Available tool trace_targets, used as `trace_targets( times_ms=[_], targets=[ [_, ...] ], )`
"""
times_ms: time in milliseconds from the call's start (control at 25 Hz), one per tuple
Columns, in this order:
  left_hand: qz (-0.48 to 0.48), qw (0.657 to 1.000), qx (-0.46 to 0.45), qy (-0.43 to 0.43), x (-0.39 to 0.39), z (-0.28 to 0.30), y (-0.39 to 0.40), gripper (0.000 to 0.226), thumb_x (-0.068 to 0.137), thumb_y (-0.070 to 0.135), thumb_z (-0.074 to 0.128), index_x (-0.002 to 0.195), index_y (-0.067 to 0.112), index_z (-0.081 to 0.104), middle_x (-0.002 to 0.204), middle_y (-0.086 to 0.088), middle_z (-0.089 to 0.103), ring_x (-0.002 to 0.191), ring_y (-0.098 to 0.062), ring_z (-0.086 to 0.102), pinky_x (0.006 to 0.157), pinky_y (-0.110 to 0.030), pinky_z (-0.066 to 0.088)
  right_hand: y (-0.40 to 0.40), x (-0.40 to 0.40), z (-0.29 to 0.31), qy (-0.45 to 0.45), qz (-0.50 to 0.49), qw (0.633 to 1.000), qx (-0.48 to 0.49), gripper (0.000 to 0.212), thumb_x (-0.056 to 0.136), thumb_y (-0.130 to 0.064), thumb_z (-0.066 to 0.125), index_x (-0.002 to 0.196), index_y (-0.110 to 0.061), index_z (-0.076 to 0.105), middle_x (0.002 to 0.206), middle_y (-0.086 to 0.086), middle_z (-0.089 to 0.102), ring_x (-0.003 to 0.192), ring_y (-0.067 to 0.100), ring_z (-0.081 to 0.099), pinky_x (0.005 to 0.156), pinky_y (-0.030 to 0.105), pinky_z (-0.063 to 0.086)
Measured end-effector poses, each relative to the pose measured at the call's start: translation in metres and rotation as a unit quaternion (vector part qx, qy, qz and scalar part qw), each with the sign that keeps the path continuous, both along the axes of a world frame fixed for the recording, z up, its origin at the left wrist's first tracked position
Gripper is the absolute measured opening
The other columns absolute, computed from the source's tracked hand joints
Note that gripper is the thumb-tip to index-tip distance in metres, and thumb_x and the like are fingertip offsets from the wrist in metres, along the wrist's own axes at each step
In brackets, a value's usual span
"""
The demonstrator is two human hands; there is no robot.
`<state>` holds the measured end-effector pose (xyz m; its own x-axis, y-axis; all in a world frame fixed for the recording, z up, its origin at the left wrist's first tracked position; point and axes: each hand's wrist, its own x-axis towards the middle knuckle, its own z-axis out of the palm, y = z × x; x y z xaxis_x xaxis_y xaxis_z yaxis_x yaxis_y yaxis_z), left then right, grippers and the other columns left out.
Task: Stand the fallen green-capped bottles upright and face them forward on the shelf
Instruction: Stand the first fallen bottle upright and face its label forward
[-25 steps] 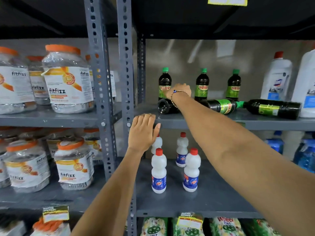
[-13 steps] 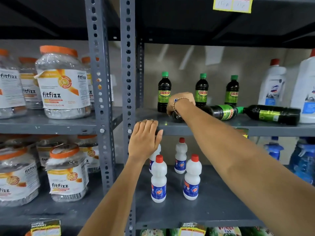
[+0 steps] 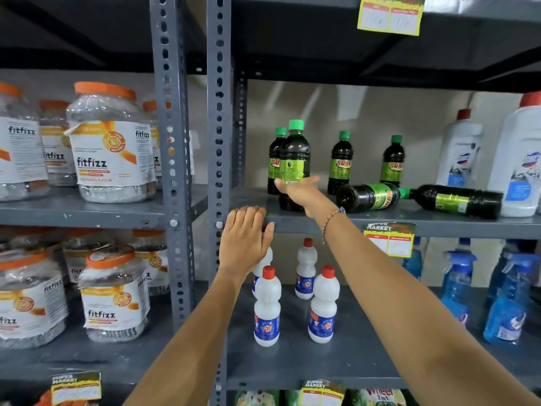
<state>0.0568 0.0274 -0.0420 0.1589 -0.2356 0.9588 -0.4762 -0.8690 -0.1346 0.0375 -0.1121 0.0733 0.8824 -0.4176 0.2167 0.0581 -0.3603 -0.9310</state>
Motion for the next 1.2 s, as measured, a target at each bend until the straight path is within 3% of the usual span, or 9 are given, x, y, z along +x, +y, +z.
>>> trace_targets(
  times_ms=[200,360,480,560,720,880,1040,1200],
  targets=[
    [-0.021,0.999,-0.016,0.023,-0.006,-0.001,-0.003,0.037,0.096,0.036,0.039,0.105,0.008,0.061,0.101,-0.008,0.067,0.095,-0.026,0.061,0.092,-0.036,0.040,-0.001,0.021,-0.012,-0.019,0.022,0.999,-0.046,0.084,0.075,-0.043,0.075,0.127,-0.006,0.020,0.137,0.012,0.043,0.125,0.026,0.046,0.100,0.034,0.039],
    [-0.022,0.999,-0.011,0.046,-0.008,0.002,-0.001,0.039,0.096,0.037,0.036,0.107,0.009,0.060,0.103,-0.008,0.066,0.097,-0.027,0.060,0.092,-0.038,0.044,-0.006,0.015,-0.012,-0.052,0.027,0.998,-0.022,0.067,0.076,-0.018,0.078,0.116,-0.010,0.025,0.127,0.011,0.048,0.115,0.021,0.049,0.089,0.028,0.039],
    [-0.017,0.999,0.002,0.050,-0.007,0.000,-0.001,0.040,0.097,0.037,0.034,0.108,0.008,0.060,0.104,-0.008,0.065,0.098,-0.027,0.059,0.092,-0.039,0.042,-0.009,0.009,-0.011,-0.061,0.035,0.998,-0.004,0.066,0.076,-0.002,0.073,0.124,-0.004,0.028,0.120,0.012,0.054,0.110,0.021,0.052,0.086,0.028,0.040],
    [-0.014,0.999,0.001,0.048,-0.007,0.000,-0.001,0.039,0.097,0.037,0.035,0.107,0.008,0.060,0.103,-0.008,0.065,0.097,-0.027,0.059,0.092,-0.038,0.042,-0.007,0.008,-0.013,-0.065,0.004,0.997,-0.033,0.068,0.074,-0.006,0.077,0.126,-0.003,0.033,0.125,0.014,0.056,0.117,0.025,0.053,0.090,0.030,0.043],
    [-0.015,0.999,-0.003,0.050,-0.008,0.000,-0.001,0.037,0.096,0.036,0.038,0.106,0.008,0.059,0.101,-0.009,0.065,0.095,-0.028,0.059,0.092,-0.039,0.042,-0.003,0.009,-0.014,-0.039,-0.063,0.986,-0.149,0.089,0.066,-0.030,0.085,0.130,0.000,0.030,0.135,0.015,0.041,0.127,0.027,0.042,0.105,0.035,0.040],
    [-0.016,0.998,-0.007,0.054,-0.007,-0.003,-0.003,0.038,0.097,0.036,0.037,0.107,0.008,0.059,0.103,-0.009,0.064,0.097,-0.028,0.058,0.094,-0.038,0.040,-0.007,0.008,-0.013,-0.033,-0.013,0.998,-0.060,0.071,0.072,-0.013,0.080,0.123,-0.003,0.032,0.118,0.012,0.052,0.118,0.027,0.052,0.083,0.030,0.045],
    [-0.017,0.998,-0.018,0.056,-0.006,-0.002,-0.004,0.039,0.096,0.038,0.035,0.107,0.009,0.059,0.103,-0.009,0.065,0.098,-0.028,0.059,0.094,-0.040,0.042,-0.004,0.008,-0.016,-0.050,-0.055,0.989,-0.124,0.078,0.066,-0.025,0.085,0.122,-0.004,0.036,0.122,0.012,0.053,0.113,0.026,0.054,0.092,0.036,0.048],
    [-0.015,0.998,-0.016,0.059,-0.009,-0.001,-0.004,0.038,0.096,0.037,0.036,0.106,0.009,0.059,0.103,-0.009,0.064,0.098,-0.028,0.059,0.094,-0.040,0.043,-0.006,0.004,-0.013,-0.033,-0.015,0.996,-0.084,0.066,0.074,-0.014,0.077,0.124,-0.004,0.036,0.112,0.010,0.055,0.108,0.024,0.056,0.078,0.029,0.043]
  ],
)
